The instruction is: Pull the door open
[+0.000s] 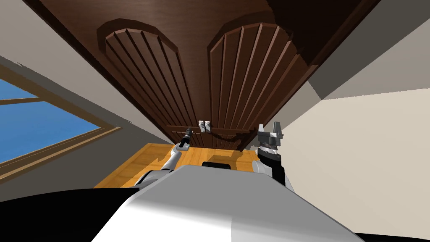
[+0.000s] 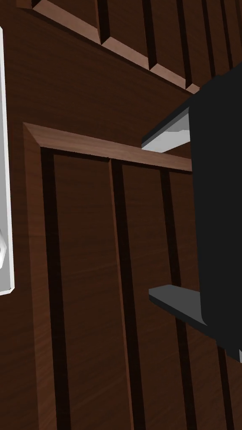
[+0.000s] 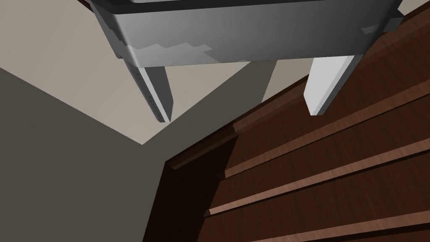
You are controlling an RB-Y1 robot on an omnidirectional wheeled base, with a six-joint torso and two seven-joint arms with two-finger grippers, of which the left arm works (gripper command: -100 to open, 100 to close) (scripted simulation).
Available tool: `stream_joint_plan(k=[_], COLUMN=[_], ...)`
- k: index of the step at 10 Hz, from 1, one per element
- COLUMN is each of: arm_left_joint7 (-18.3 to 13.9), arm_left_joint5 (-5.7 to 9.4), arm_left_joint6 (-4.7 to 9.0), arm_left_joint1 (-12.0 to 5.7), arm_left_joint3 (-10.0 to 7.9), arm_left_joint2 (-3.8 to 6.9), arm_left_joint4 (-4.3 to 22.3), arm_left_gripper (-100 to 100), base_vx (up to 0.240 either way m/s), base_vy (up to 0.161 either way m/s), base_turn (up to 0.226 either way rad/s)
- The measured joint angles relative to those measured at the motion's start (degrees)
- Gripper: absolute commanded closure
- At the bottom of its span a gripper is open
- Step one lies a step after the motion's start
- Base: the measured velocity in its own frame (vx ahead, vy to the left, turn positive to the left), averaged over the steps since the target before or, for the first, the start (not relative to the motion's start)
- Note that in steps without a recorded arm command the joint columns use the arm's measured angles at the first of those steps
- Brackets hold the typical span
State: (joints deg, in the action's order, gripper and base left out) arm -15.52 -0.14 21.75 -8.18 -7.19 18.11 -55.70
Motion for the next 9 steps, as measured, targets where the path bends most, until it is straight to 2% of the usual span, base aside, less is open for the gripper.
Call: stream_joint_plan(k=[1, 2, 3, 4, 9], arm_left_joint7=[0.26, 0.28, 0.14, 0.11, 0.17], arm_left_joint5=[-0.11, -0.20, -0.20, -0.20, -0.24], arm_left_joint6=[0.37, -0.06, 0.34, 0.54, 0.32], arm_left_joint1=[-0.66, -0.47, -1.56, -1.72, -1.58], arm_left_joint3=[0.23, 0.80, 1.11, 1.14, 1.23], arm_left_joint2=[-0.90, -1.57, -1.61, -1.62, -1.71], arm_left_joint4=[0.19, -1.62, -0.42, -0.18, -0.41], arm_left_gripper=[-100, -100, -100, 100, 100], base_vx=[0.204, 0.136, 0.049, 0.000, -0.011], base_vy=[-0.095, -0.089, -0.034, 0.000, 0.006], base_turn=[-0.232, -0.044, 0.005, 0.000, -0.005])
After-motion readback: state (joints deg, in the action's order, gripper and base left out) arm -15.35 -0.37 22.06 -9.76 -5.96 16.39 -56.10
